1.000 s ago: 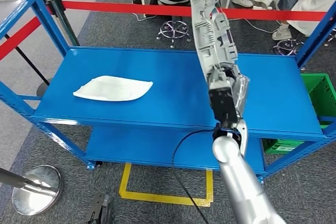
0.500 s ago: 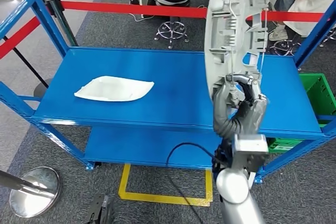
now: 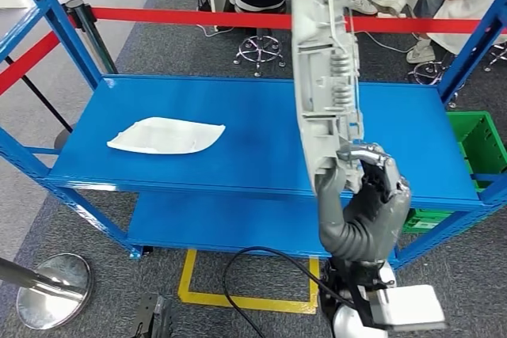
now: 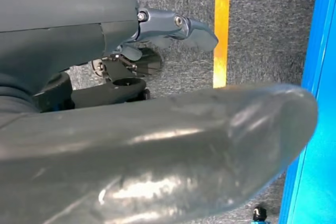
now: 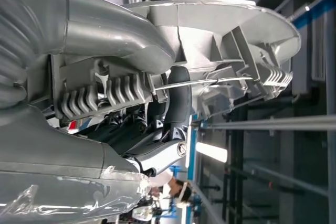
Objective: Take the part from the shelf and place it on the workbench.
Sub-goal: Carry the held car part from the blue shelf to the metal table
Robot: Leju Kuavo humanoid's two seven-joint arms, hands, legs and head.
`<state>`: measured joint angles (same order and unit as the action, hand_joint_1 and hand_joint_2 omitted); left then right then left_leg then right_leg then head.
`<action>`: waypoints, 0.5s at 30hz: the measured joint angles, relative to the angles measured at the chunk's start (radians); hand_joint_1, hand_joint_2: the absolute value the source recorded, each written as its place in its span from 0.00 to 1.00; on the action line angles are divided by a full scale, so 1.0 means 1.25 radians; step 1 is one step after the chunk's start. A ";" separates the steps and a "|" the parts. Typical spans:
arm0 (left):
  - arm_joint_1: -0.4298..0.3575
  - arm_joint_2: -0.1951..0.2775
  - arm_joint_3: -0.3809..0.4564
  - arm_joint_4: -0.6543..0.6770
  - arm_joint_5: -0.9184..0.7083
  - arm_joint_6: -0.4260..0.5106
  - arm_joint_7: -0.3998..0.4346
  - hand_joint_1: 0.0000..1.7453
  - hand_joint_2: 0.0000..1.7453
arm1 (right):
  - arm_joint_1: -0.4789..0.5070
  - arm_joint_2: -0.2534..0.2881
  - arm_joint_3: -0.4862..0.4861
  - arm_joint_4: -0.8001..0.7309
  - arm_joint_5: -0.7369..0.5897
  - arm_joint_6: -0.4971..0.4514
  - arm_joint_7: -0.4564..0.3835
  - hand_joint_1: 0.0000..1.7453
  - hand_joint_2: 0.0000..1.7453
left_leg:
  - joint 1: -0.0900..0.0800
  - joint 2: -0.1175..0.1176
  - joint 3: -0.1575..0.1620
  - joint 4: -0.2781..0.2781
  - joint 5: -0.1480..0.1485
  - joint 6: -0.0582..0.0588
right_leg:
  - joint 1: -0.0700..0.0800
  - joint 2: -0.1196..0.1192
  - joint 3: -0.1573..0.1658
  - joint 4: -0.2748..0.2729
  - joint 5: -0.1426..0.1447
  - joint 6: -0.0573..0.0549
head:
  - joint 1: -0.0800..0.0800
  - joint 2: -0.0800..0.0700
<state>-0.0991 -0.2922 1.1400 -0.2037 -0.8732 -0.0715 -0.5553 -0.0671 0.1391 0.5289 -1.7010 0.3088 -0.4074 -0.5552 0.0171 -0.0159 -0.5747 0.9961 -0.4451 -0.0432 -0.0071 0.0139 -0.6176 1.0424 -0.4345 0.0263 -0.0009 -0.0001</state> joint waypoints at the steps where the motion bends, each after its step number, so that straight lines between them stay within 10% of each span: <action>1: 0.000 0.000 0.002 0.000 0.007 -0.002 -0.001 0.00 1.00 | 0.006 -0.001 0.002 -0.006 -0.006 0.009 -0.003 1.00 1.00 | 0.000 0.001 -0.004 0.008 -0.008 -0.003 | -0.001 0.000 0.000 -0.002 0.001 -0.006 | -0.001 0.000; 5: 0.000 -0.001 0.020 0.000 0.037 -0.035 -0.005 0.00 1.00 | 0.036 -0.004 0.012 -0.026 -0.014 0.027 -0.028 1.00 1.00 | -0.001 0.004 -0.089 0.192 -0.103 -0.008 | -0.001 -0.003 -0.001 -0.004 0.003 -0.017 | -0.006 0.000; 7: 0.000 -0.001 0.027 0.000 0.040 -0.044 -0.005 0.00 1.00 | 0.046 -0.005 0.015 -0.034 -0.016 0.028 -0.035 1.00 1.00 | -0.001 0.004 -0.106 0.226 -0.100 -0.005 | 0.001 -0.002 -0.001 -0.004 0.003 -0.018 | -0.006 0.000; 11: -0.002 -0.001 0.034 0.000 0.043 -0.044 0.001 0.00 1.00 | 0.056 -0.005 0.018 -0.047 -0.018 0.028 -0.036 1.00 1.00 | -0.005 0.005 -0.016 0.044 -0.009 0.009 | 0.006 0.001 0.000 -0.001 0.003 -0.012 | -0.006 0.000; 15: -0.001 -0.003 0.035 0.000 0.039 -0.037 0.017 0.00 1.00 | 0.060 -0.005 0.019 -0.053 -0.008 0.013 -0.038 1.00 1.00 | -0.007 0.003 0.000 0.000 -0.001 0.020 | 0.006 -0.001 -0.004 -0.005 0.006 0.006 | -0.006 0.000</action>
<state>-0.1002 -0.2965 1.1841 -0.2037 -0.8244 -0.1172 -0.5342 0.0084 0.1331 0.5522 -1.7667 0.2992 -0.3908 -0.6031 0.0086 -0.0122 -0.5748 0.9965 -0.4460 -0.0187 0.0005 0.0131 -0.6229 1.0362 -0.4266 0.0336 -0.0091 -0.0001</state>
